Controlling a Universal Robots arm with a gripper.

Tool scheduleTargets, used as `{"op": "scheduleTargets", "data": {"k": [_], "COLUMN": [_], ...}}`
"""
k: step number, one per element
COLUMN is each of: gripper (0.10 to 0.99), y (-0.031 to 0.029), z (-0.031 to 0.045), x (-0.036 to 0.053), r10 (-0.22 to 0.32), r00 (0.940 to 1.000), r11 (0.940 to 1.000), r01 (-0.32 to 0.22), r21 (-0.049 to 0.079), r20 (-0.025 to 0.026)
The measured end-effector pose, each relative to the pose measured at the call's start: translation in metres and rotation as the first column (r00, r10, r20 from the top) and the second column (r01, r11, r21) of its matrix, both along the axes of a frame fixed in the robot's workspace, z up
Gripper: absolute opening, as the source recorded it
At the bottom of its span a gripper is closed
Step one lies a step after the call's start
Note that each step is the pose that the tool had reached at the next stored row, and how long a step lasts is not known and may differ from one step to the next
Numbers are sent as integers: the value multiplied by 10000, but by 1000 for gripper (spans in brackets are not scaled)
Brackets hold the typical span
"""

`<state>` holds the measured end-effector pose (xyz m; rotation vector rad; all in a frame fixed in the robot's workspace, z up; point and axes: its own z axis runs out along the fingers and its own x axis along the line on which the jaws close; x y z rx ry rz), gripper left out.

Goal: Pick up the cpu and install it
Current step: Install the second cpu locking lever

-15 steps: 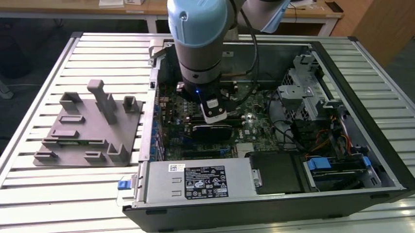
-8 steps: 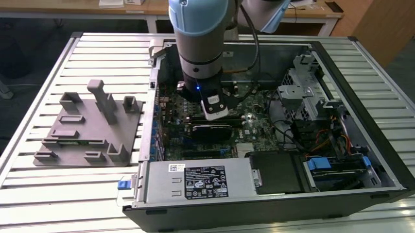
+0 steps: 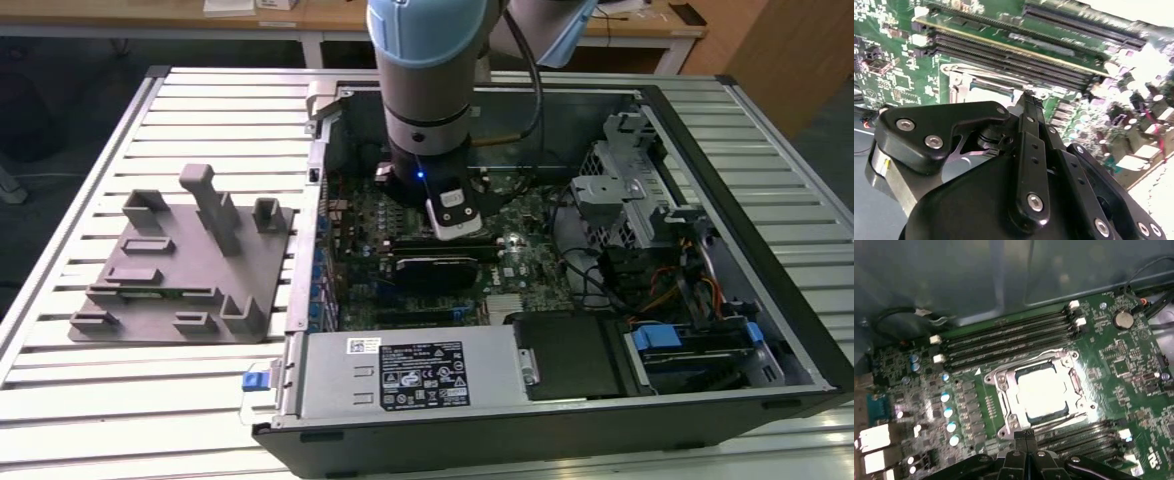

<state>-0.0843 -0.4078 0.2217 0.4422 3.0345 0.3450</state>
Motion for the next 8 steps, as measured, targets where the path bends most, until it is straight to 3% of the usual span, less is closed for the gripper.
{"op": "scheduleTargets", "data": {"k": [4,8], "gripper": [106,106], "y": [81,147], "z": [-14,-28], "x": [62,118], "r10": [0,-3], "r00": [10000,10000], "r11": [9999,9993], "r01": [0,1], "r21": [-109,-373], "r20": [-16,-41]}}
